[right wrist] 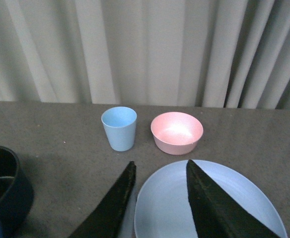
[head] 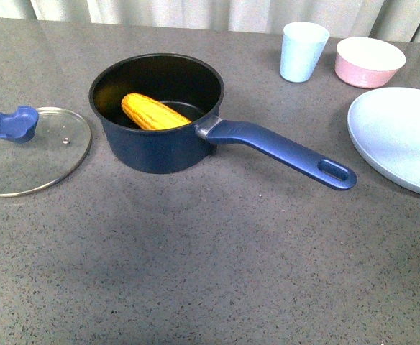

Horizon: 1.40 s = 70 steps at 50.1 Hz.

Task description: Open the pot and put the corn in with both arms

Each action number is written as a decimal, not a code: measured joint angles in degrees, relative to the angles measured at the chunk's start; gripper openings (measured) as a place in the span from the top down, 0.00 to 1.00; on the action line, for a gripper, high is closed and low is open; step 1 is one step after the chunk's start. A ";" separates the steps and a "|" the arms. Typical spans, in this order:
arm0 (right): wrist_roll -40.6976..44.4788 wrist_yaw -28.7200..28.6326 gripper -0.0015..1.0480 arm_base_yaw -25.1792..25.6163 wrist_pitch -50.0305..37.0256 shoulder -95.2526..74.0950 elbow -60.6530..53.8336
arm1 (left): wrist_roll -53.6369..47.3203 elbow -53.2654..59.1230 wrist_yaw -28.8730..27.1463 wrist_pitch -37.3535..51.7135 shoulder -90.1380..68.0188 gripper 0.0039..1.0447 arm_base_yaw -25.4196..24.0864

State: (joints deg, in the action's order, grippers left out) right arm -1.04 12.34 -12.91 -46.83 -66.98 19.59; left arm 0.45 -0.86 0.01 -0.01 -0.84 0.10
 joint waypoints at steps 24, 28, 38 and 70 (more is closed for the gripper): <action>0.85 -6.62 0.98 6.99 4.04 16.52 -12.63 | 0.00 0.00 -0.02 0.00 0.00 0.08 0.00; 0.85 -7.41 0.98 7.63 5.49 19.04 -13.73 | 0.00 0.00 0.00 0.00 -0.02 0.08 0.00; 0.85 -11.96 0.98 12.63 9.94 25.83 -16.00 | 0.00 0.00 -0.02 0.00 0.00 0.08 0.00; 0.87 -12.37 0.98 12.83 26.10 46.16 -18.29 | 0.00 0.00 0.00 0.00 0.00 0.08 0.00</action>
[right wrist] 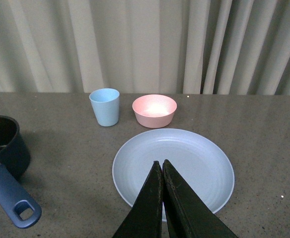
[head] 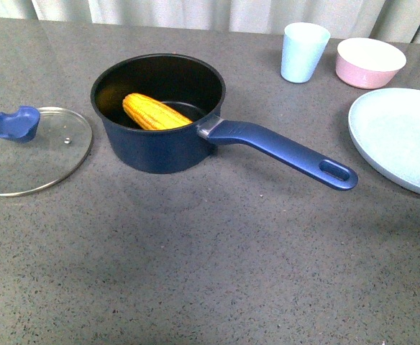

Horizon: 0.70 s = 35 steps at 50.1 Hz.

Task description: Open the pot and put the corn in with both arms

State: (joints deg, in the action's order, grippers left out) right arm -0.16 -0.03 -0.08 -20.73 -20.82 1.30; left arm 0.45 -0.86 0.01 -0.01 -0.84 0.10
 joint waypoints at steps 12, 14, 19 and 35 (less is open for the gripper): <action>0.00 0.00 0.98 -0.02 4.74 4.92 0.00 | 0.00 0.00 0.00 0.00 0.00 0.08 0.00; 0.00 0.00 0.98 -0.02 5.66 5.84 0.00 | 0.00 0.00 -0.02 0.00 0.00 0.08 0.00; 0.00 0.00 0.98 0.00 7.28 7.43 0.00 | 0.00 0.00 0.00 0.00 -0.02 0.08 0.00; 0.00 0.04 0.98 0.00 13.25 12.85 0.02 | 0.02 0.00 -0.02 0.00 -0.02 0.08 0.00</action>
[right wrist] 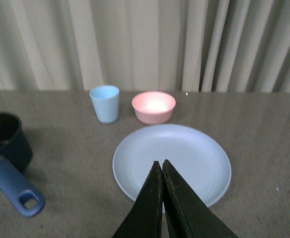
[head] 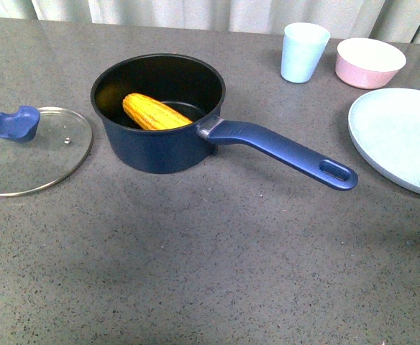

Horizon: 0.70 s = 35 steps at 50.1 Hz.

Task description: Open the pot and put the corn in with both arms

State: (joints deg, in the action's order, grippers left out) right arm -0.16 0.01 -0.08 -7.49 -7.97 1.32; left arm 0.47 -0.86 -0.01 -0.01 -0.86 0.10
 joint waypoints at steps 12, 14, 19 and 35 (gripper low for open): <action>0.00 -0.02 0.98 0.00 7.34 7.50 0.00 | -0.02 0.00 0.02 0.00 0.00 0.08 0.00; 0.00 -0.02 0.98 0.00 7.39 7.52 0.00 | -0.02 0.00 0.00 0.00 0.02 0.08 0.00; 0.00 -0.02 0.98 0.00 7.39 7.61 0.00 | -0.02 0.00 0.00 0.00 0.02 0.08 0.00; 0.02 -0.02 0.78 0.00 7.41 7.61 0.00 | -0.02 0.00 0.00 0.00 0.02 0.08 0.00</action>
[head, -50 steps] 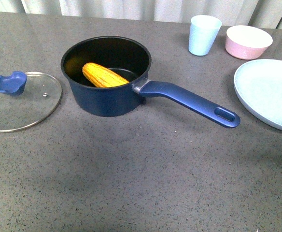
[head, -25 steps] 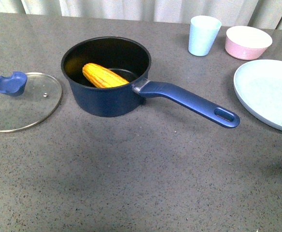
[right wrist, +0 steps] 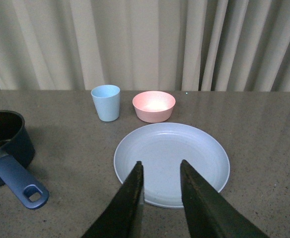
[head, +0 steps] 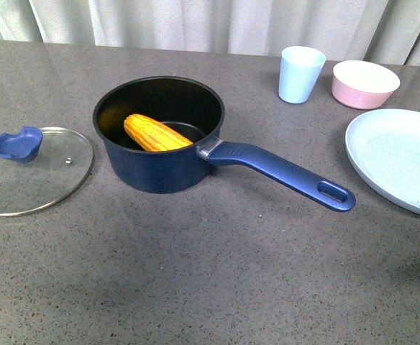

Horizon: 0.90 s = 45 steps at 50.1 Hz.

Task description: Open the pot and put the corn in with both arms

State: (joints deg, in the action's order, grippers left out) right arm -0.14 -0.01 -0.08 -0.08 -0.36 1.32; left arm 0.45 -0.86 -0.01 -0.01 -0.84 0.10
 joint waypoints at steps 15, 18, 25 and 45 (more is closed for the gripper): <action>0.00 0.02 0.27 0.00 0.00 0.00 0.00 | 0.00 0.00 0.00 0.00 0.00 0.08 0.00; 0.00 0.00 0.19 0.00 0.00 0.00 0.00 | 0.00 0.00 0.02 0.00 0.00 0.08 0.00; 0.00 0.00 0.09 0.00 0.00 0.00 0.00 | 0.00 0.00 0.00 0.00 0.00 0.08 0.00; 0.00 0.00 0.09 0.00 0.00 0.00 0.00 | 0.00 0.00 0.00 0.00 0.00 0.08 0.00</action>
State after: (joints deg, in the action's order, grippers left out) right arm -0.14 -0.01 -0.08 -0.08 -0.36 1.32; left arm 0.45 -0.86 -0.01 -0.01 -0.84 0.10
